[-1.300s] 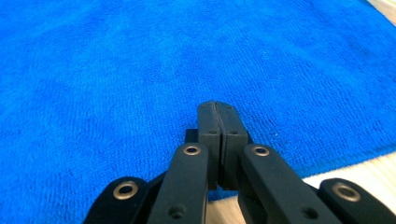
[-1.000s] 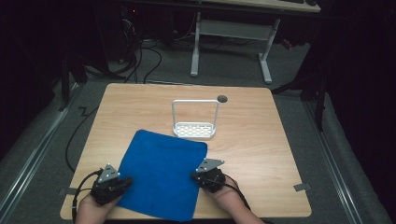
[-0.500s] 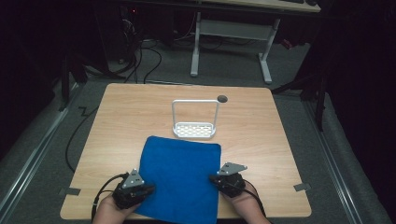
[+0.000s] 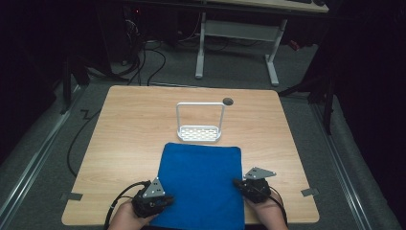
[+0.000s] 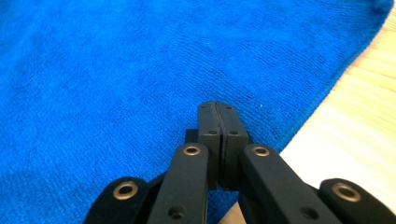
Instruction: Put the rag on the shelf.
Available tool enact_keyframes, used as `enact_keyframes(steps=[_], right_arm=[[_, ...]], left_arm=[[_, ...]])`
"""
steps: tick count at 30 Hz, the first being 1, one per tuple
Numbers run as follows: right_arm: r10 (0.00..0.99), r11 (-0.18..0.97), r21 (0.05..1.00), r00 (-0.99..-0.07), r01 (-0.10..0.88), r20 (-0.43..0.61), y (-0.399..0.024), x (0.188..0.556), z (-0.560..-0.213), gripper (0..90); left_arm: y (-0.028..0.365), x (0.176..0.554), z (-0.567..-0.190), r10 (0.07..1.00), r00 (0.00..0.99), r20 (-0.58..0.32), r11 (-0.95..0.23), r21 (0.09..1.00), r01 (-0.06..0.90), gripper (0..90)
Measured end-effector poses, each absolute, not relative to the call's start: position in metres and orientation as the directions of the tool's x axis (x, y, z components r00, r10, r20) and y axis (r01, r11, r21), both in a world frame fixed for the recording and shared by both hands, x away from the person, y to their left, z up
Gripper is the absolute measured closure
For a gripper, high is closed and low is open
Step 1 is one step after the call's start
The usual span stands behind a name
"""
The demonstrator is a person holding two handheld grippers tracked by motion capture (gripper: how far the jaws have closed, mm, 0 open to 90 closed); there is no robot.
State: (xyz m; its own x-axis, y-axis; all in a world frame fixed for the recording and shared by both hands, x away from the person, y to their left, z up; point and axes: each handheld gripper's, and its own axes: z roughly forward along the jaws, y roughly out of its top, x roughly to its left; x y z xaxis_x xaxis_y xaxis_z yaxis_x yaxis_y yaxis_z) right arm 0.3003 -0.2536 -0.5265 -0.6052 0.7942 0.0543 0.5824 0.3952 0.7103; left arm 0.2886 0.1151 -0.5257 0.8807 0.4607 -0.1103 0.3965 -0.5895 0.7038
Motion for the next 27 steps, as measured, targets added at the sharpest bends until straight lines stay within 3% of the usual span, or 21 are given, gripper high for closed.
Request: enact_keyframes(steps=[14, 27], right_arm=[[0.799, 0.428, 0.703, -0.601, 0.569, 0.000, -0.253, 0.303, -0.525, 90.0], [0.809, 0.443, 0.701, -0.587, 0.559, -0.044, -0.254, 0.310, -0.525, 87.5]], left_arm=[[0.118, 0.286, -0.521, 0.470, 0.877, -0.096, -0.582, 0.713, 0.390, 76.0], [0.152, 0.325, -0.518, 0.672, 0.720, -0.171, -0.332, 0.800, 0.500, 63.5]])
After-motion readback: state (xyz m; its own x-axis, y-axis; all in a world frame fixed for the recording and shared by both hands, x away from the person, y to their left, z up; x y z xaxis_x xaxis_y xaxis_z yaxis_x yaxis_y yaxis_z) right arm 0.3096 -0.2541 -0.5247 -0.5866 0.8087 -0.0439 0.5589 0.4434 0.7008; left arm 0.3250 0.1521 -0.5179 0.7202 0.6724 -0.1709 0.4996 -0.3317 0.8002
